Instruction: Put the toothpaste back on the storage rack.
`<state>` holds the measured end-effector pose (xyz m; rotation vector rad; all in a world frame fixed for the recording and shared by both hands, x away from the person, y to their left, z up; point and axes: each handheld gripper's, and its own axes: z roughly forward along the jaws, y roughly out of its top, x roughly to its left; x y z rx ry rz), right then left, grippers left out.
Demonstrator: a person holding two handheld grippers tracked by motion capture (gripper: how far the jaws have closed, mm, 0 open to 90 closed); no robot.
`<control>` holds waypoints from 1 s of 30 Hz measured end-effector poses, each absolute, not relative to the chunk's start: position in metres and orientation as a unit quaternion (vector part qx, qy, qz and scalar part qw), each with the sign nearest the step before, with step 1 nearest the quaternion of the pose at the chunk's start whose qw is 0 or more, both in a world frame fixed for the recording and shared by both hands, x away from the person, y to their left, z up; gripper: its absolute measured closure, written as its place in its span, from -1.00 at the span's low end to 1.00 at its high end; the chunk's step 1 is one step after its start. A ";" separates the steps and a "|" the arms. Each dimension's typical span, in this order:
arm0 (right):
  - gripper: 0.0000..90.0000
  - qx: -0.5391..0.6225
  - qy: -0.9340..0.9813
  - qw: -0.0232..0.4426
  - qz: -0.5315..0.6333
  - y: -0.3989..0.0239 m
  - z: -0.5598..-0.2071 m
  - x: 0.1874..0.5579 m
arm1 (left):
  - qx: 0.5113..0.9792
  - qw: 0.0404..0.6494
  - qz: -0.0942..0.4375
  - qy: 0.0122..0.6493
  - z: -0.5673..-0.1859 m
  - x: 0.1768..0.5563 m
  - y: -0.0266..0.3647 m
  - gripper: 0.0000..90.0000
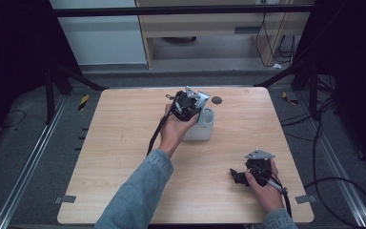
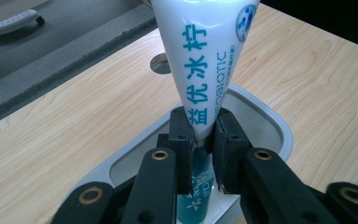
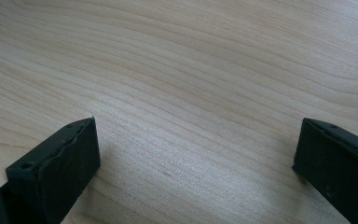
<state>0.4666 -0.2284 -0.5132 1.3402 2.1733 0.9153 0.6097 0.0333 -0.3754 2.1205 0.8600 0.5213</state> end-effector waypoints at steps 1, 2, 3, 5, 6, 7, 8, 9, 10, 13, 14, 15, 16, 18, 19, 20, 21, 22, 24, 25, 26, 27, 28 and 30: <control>-0.99 0.483 0.783 0.213 0.330 -0.228 -0.513 0.467 | 0.834 0.386 0.204 0.338 -0.376 0.610 0.033 0.75; -0.99 0.483 0.783 0.213 0.330 -0.228 -0.513 0.467 | 0.836 0.383 0.205 0.337 -0.376 0.610 0.033 0.75; -0.99 0.483 0.783 0.213 0.330 -0.228 -0.513 0.467 | 0.836 0.381 0.204 0.337 -0.377 0.610 0.033 0.75; -0.99 0.483 0.783 0.213 0.330 -0.228 -0.513 0.467 | 0.835 0.380 0.204 0.341 -0.378 0.611 0.034 0.75; -0.99 0.483 0.783 0.213 0.330 -0.228 -0.513 0.467 | 0.835 0.379 0.204 0.343 -0.378 0.612 0.035 0.75; -0.99 0.483 0.783 0.213 0.330 -0.228 -0.513 0.467 | 0.834 0.378 0.202 0.346 -0.379 0.612 0.035 0.75; -0.99 0.483 0.783 0.213 0.330 -0.228 -0.513 0.467 | 0.834 0.379 0.201 0.348 -0.380 0.613 0.036 0.75; -0.99 0.483 0.783 0.213 0.330 -0.228 -0.513 0.467 | 0.834 0.379 0.199 0.349 -0.380 0.613 0.037 0.75; -0.99 0.483 0.783 0.213 0.330 -0.228 -0.513 0.467 | 0.833 0.380 0.197 0.350 -0.381 0.613 0.037 0.75; -0.99 0.483 0.783 0.212 0.330 -0.228 -0.513 0.466 | 0.834 0.378 0.197 0.350 -0.382 0.614 0.037 0.75; -0.99 0.483 0.783 0.213 0.329 -0.228 -0.513 0.467 | 0.835 0.377 0.197 0.350 -0.383 0.614 0.037 0.75; -0.99 0.483 0.783 0.213 0.330 -0.228 -0.513 0.467 | 0.836 0.375 0.196 0.349 -0.383 0.614 0.037 0.75; -0.99 0.483 0.783 0.213 0.330 -0.228 -0.513 0.467 | 0.837 0.374 0.196 0.348 -0.384 0.615 0.037 0.75; -0.99 0.483 0.783 0.213 0.330 -0.228 -0.513 0.467 | 0.837 0.373 0.194 0.350 -0.385 0.615 0.036 0.75; -0.99 0.482 0.783 0.213 0.330 -0.228 -0.513 0.467 | 0.837 0.373 0.194 0.350 -0.385 0.615 0.036 0.75; -0.99 0.482 0.783 0.213 0.330 -0.228 -0.513 0.467 | 0.837 0.372 0.194 0.350 -0.386 0.615 0.036 0.75; -0.99 0.483 0.783 0.213 0.330 -0.228 -0.513 0.467 | 0.837 0.372 0.194 0.350 -0.386 0.615 0.036 0.75; -0.99 0.482 0.783 0.213 0.330 -0.228 -0.513 0.467 | 0.837 0.372 0.194 0.350 -0.386 0.616 0.036 0.75; -0.99 0.482 0.783 0.213 0.330 -0.228 -0.513 0.467 | 0.837 0.372 0.194 0.351 -0.386 0.616 0.035 0.75; -0.99 0.483 0.783 0.213 0.330 -0.228 -0.513 0.467 | 0.837 0.372 0.195 0.350 -0.387 0.616 0.035 0.75; -0.99 0.482 0.783 0.213 0.330 -0.228 -0.513 0.467 | 0.838 0.371 0.194 0.351 -0.387 0.616 0.035 0.75; -0.99 0.482 0.783 0.213 0.330 -0.228 -0.513 0.467 | 0.838 0.370 0.193 0.351 -0.387 0.616 0.035 0.75; -0.99 0.482 0.783 0.213 0.330 -0.228 -0.513 0.467 | 0.838 0.370 0.193 0.352 -0.387 0.616 0.035 0.75; -0.99 0.483 0.783 0.213 0.329 -0.228 -0.513 0.467 | 0.837 0.370 0.193 0.353 -0.387 0.615 0.035 0.75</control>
